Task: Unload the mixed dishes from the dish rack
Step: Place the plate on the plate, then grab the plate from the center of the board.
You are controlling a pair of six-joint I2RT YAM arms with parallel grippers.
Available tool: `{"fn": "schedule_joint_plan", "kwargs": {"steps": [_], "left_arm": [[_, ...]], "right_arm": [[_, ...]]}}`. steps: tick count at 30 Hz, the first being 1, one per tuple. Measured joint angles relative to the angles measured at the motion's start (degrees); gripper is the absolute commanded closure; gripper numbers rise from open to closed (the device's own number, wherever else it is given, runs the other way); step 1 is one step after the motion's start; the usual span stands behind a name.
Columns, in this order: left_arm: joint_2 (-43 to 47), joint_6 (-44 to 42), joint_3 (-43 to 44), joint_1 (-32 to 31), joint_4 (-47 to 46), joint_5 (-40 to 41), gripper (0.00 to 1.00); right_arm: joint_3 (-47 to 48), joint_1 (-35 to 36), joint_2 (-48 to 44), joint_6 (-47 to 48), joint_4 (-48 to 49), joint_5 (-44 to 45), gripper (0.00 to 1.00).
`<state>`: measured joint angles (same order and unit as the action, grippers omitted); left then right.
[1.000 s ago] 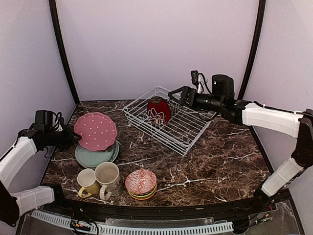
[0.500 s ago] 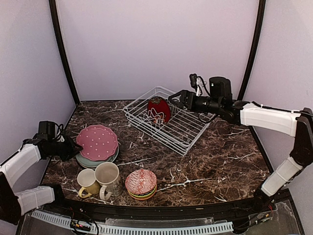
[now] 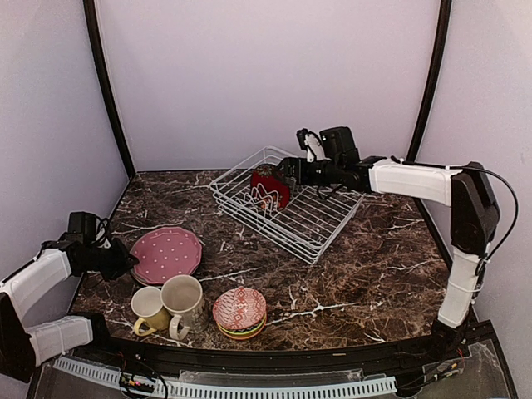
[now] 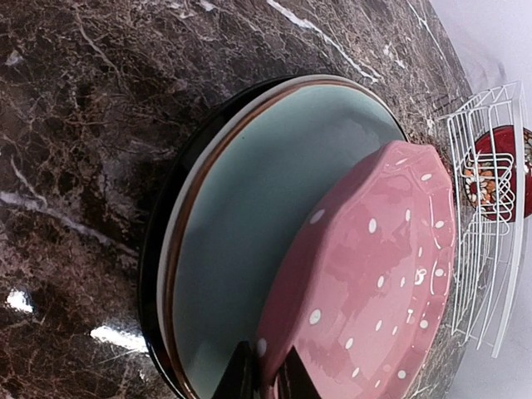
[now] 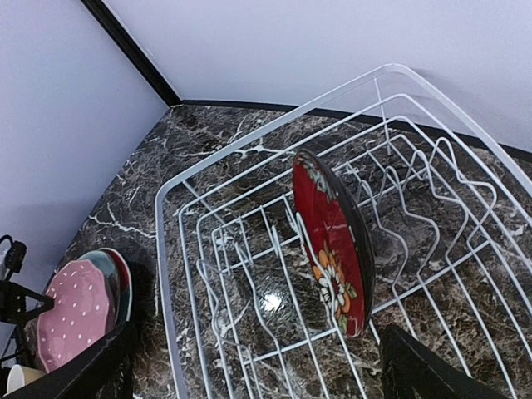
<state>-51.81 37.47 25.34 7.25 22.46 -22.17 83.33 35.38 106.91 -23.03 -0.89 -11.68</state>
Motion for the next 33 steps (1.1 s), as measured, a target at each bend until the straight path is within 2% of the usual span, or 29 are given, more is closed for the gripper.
{"fn": "schedule_joint_plan", "kwargs": {"steps": [8, 14, 22, 25, 26, 28, 30, 33], "left_arm": [[-1.2, 0.1, 0.0, 0.0, 0.0, 4.2, 0.95], [-5.3, -0.3, 2.7, 0.1, 0.0, 7.8, 0.91], [-7.4, -1.5, 5.0, 0.2, -1.8, 10.0, 0.67], [-7.4, -2.2, 5.5, 0.2, -1.8, 10.1, 0.47], [-7.2, -2.1, 5.6, 0.2, -1.8, 10.1, 0.39], [-6.7, -2.9, 5.7, 0.2, -1.6, 10.1, 0.31], [-5.2, -2.9, 5.8, 0.2, -1.0, 10.0, 0.25], [-2.3, -3.2, 6.8, 0.2, 0.0, 9.6, 0.21]], "right_arm": [[13.0, -1.2, 8.5, 7.6, -6.1, 5.7, 0.01], [16.1, -2.3, 12.1, 9.7, -8.9, 6.7, 0.01], [20.5, -2.8, 15.5, 12.1, -10.8, 7.2, 0.01], [23.3, -2.8, 17.6, 13.3, -12.1, 7.3, 0.02], [24.5, -2.8, 18.4, 13.7, -12.6, 7.3, 0.04], [26.3, -2.8, 19.8, 14.3, -13.3, 7.2, 0.12], [28.0, -2.8, 21.1, 15.1, -13.9, 7.2, 0.25], [31.9, -2.8, 23.9, 15.1, -15.6, 6.8, 0.38]]}}
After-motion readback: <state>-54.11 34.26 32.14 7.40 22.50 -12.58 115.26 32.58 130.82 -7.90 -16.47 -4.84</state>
